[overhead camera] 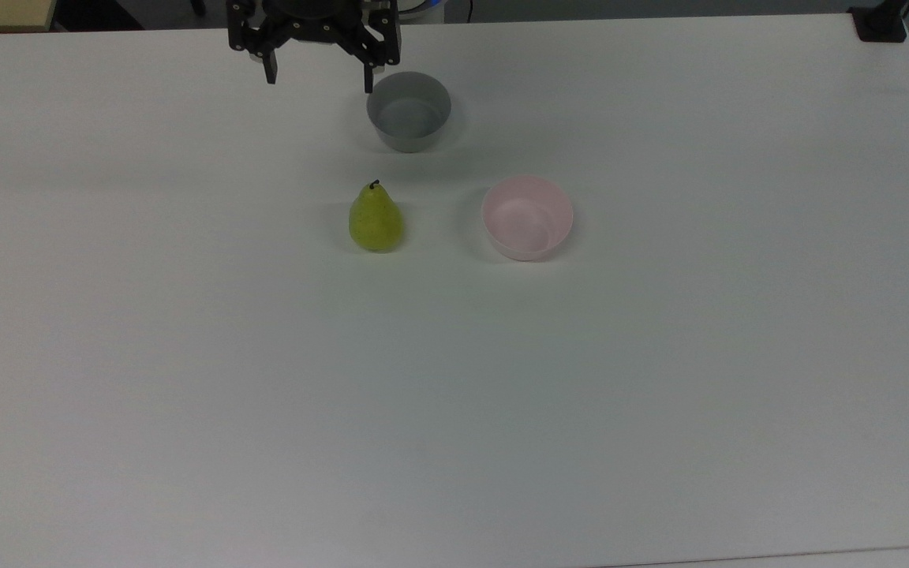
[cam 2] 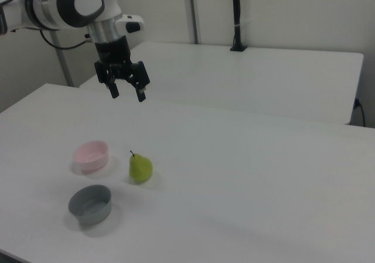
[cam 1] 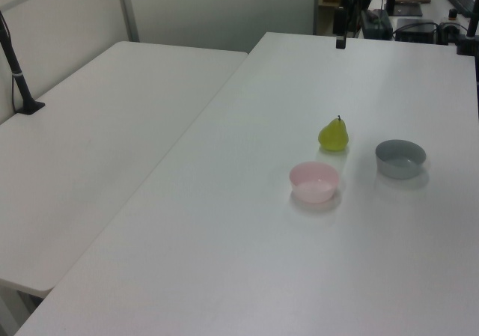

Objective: Place the pear in the bowl
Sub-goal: 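Move the open gripper down over the green pear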

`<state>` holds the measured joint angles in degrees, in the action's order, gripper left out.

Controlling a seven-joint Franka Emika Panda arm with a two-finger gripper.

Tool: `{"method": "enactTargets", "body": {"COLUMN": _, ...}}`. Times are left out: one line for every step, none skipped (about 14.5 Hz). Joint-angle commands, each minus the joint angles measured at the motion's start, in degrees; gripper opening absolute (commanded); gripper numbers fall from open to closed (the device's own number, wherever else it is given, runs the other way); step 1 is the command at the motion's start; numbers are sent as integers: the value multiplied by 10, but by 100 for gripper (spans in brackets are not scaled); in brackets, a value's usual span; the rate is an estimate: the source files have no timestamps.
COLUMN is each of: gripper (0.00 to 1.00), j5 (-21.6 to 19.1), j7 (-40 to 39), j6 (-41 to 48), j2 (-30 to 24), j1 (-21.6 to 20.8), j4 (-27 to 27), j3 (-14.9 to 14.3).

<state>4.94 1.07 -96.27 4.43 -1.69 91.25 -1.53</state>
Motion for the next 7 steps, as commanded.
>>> {"method": "enactTargets", "body": {"gripper": 100, "j5": -51, "j7": -63, "j6": 45, "j2": -19, "j1": -2, "j4": -11, "j3": -25}}
{"method": "enactTargets", "body": {"gripper": 100, "j5": -52, "j7": -69, "j6": 45, "j2": -19, "j1": -2, "j4": -11, "j3": -25}}
{"method": "enactTargets", "body": {"gripper": 100, "j5": -51, "j7": -84, "j6": 47, "j2": -19, "j1": -1, "j4": -11, "j3": -25}}
{"method": "enactTargets", "body": {"gripper": 100, "j5": -51, "j7": -123, "j6": 49, "j2": -25, "j1": 5, "j4": -11, "j3": -25}}
{"method": "enactTargets", "body": {"gripper": 100, "j5": -53, "j7": -140, "j6": 50, "j2": -27, "j1": 11, "j4": -11, "j3": -25}}
{"method": "enactTargets", "body": {"gripper": 100, "j5": -56, "j7": -143, "j6": 50, "j2": -33, "j1": 13, "j4": -9, "j3": -25}}
{"method": "enactTargets", "body": {"gripper": 100, "j5": -57, "j7": -142, "j6": 49, "j2": -32, "j1": 13, "j4": -8, "j3": -24}}
